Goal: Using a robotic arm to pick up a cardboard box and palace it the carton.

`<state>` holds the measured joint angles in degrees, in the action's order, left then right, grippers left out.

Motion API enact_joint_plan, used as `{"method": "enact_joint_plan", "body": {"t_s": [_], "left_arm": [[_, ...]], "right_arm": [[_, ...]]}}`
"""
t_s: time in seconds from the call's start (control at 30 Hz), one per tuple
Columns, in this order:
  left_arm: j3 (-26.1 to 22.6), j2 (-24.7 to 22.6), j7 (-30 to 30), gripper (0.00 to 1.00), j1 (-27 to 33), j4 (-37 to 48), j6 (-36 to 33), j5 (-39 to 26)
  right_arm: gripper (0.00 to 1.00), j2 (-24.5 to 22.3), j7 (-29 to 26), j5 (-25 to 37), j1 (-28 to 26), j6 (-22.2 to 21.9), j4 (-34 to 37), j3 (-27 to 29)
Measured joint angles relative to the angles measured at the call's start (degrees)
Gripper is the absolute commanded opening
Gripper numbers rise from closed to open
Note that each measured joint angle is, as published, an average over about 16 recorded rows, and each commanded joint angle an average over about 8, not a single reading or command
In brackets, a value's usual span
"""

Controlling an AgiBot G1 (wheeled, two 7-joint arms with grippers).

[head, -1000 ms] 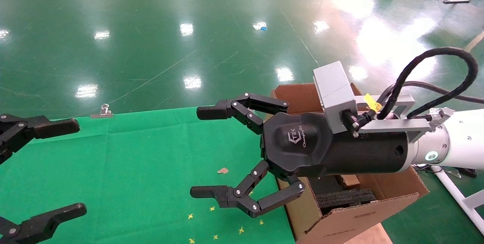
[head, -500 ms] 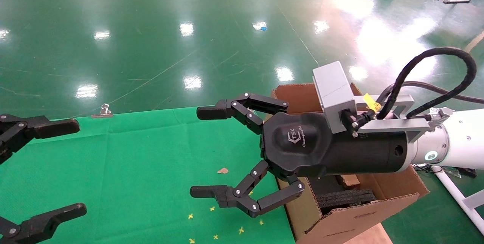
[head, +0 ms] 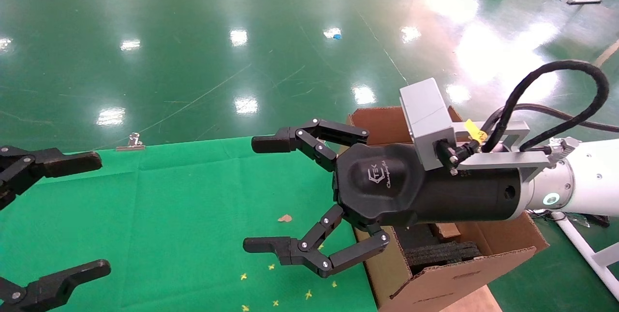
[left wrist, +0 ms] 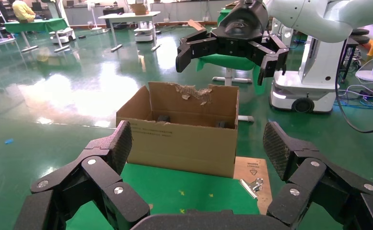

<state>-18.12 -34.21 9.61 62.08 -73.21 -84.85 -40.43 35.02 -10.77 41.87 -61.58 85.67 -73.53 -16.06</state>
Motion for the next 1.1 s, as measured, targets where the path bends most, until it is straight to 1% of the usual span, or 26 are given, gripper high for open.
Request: {"method": "enact_joint_plan", "body": {"t_s": [1.1], "left_arm": [[0.0, 0.0, 0.0, 1.0, 0.0, 0.0, 0.0, 0.0]], "right_arm": [[1.0, 0.0, 0.0, 0.0, -0.02, 0.0, 0.01, -0.01]]}}
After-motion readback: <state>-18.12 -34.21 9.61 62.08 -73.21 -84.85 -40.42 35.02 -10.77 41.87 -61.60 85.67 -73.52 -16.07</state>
